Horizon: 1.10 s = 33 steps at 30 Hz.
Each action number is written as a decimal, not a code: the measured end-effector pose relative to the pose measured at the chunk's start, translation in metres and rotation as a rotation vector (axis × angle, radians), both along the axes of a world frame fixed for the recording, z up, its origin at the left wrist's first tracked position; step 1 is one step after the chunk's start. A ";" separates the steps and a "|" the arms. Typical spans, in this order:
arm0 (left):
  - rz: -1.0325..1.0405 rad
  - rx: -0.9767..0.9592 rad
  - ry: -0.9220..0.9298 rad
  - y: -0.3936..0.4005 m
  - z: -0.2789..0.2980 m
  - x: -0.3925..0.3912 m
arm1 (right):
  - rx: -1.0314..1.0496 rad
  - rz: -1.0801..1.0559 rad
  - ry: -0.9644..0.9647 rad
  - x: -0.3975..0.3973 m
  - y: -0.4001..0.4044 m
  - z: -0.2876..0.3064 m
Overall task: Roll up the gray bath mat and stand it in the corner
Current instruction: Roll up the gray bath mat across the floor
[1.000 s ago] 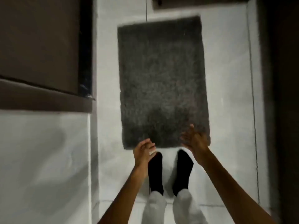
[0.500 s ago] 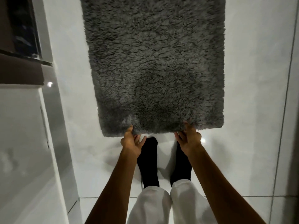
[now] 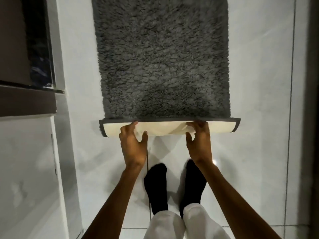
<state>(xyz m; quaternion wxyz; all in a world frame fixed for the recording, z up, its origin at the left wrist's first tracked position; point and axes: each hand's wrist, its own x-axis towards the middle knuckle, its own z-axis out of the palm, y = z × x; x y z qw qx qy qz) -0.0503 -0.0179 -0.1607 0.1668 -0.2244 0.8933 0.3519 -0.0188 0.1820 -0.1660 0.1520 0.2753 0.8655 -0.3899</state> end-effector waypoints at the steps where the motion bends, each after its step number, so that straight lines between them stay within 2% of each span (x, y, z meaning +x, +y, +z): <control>1: -0.239 -0.164 -0.005 -0.004 -0.003 -0.005 | 0.066 0.134 -0.029 -0.004 0.000 -0.003; 2: -0.433 -0.279 -0.003 -0.009 -0.007 -0.009 | 0.131 0.261 -0.056 -0.005 -0.001 -0.007; 4: -0.657 -0.357 -0.048 -0.017 -0.015 -0.017 | 0.247 0.476 -0.118 -0.007 -0.002 -0.014; 6: -0.741 -0.373 -0.133 -0.023 -0.023 -0.024 | 0.358 0.608 -0.163 -0.008 -0.002 -0.022; 9: -0.843 -0.463 -0.172 -0.028 -0.031 -0.030 | 0.502 0.647 -0.139 -0.010 0.000 -0.035; 11: -0.874 -0.474 -0.139 -0.032 -0.034 -0.042 | 0.510 0.607 -0.067 -0.015 0.005 -0.042; 16: -0.794 -0.253 -0.070 -0.047 -0.036 -0.075 | 0.546 0.571 0.057 -0.048 0.019 -0.051; 19: -0.878 -0.316 0.148 -0.043 -0.037 -0.073 | 0.558 0.610 0.009 -0.077 0.023 -0.054; 21: -0.961 -0.364 0.225 -0.036 -0.041 -0.069 | 0.547 0.562 -0.002 -0.094 0.024 -0.054; 26: -1.098 -0.609 0.001 -0.020 -0.055 -0.088 | 0.570 0.382 0.130 -0.089 0.013 -0.045; 28: -1.018 -0.550 -0.030 -0.015 -0.057 -0.115 | 0.558 0.463 0.175 -0.067 0.003 -0.043; 33: -1.016 -0.514 -0.028 -0.003 -0.057 -0.146 | 0.559 0.730 0.001 -0.050 0.011 -0.056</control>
